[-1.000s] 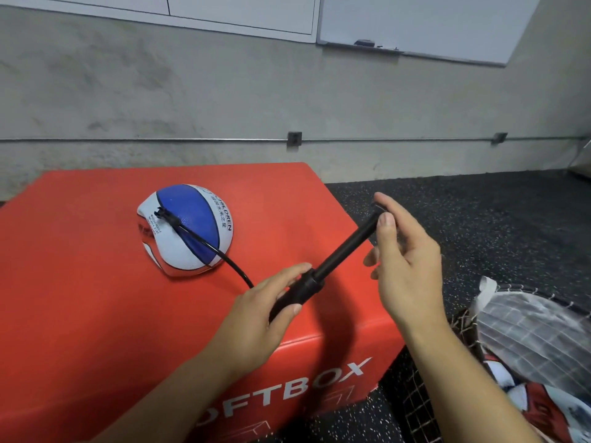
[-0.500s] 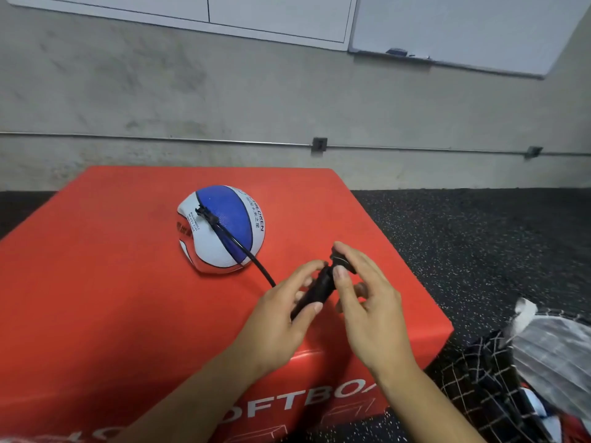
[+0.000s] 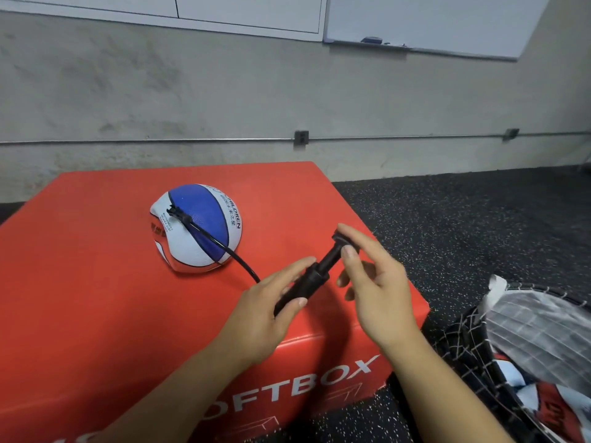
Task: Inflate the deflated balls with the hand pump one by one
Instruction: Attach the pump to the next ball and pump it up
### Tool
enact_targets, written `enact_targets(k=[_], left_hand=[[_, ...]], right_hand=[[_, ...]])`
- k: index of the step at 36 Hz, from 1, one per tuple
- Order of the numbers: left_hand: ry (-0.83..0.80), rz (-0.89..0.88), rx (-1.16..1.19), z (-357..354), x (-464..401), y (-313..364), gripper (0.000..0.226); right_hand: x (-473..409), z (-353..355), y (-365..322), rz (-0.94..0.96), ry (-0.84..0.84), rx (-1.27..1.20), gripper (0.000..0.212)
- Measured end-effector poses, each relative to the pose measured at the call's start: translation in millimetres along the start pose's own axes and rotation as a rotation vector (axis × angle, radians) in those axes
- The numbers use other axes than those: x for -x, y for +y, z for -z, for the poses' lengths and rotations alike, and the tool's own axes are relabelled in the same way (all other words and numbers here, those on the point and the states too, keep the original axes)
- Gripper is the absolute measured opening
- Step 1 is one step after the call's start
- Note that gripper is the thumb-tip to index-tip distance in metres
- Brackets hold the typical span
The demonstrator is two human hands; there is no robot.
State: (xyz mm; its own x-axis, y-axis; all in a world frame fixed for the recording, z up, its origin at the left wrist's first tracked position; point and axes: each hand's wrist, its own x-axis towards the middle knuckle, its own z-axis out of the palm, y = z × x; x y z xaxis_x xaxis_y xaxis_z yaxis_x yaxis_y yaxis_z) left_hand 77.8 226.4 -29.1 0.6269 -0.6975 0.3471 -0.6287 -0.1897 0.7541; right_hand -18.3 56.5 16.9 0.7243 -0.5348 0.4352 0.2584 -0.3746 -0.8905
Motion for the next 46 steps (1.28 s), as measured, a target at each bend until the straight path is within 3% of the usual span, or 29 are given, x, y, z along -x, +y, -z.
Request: enact_targets(k=[14, 21, 37, 46], left_hand=[[-0.055, -0.045, -0.049, -4.9, -0.2, 4.1, 0.064], [-0.022, -0.059, -0.053, -6.7, 1.0, 0.5, 0.064], [0.041, 0.011, 0.041, -2.3, -1.3, -10.0, 0.061], [0.010, 0.012, 0.029, -0.4, -2.6, -7.0, 0.062]], right_hand=[[-27.4, 50.4, -35.1, -0.021, 0.280, -0.233, 0.029], [-23.4, 34.0, -25.7, -0.005, 0.294, -0.094, 0.030], [0.1, -24.7, 16.7, -0.003, -0.055, 0.117, 0.033], [1.7, -12.7, 11.2, 0.013, -0.090, 0.176, 0.031]])
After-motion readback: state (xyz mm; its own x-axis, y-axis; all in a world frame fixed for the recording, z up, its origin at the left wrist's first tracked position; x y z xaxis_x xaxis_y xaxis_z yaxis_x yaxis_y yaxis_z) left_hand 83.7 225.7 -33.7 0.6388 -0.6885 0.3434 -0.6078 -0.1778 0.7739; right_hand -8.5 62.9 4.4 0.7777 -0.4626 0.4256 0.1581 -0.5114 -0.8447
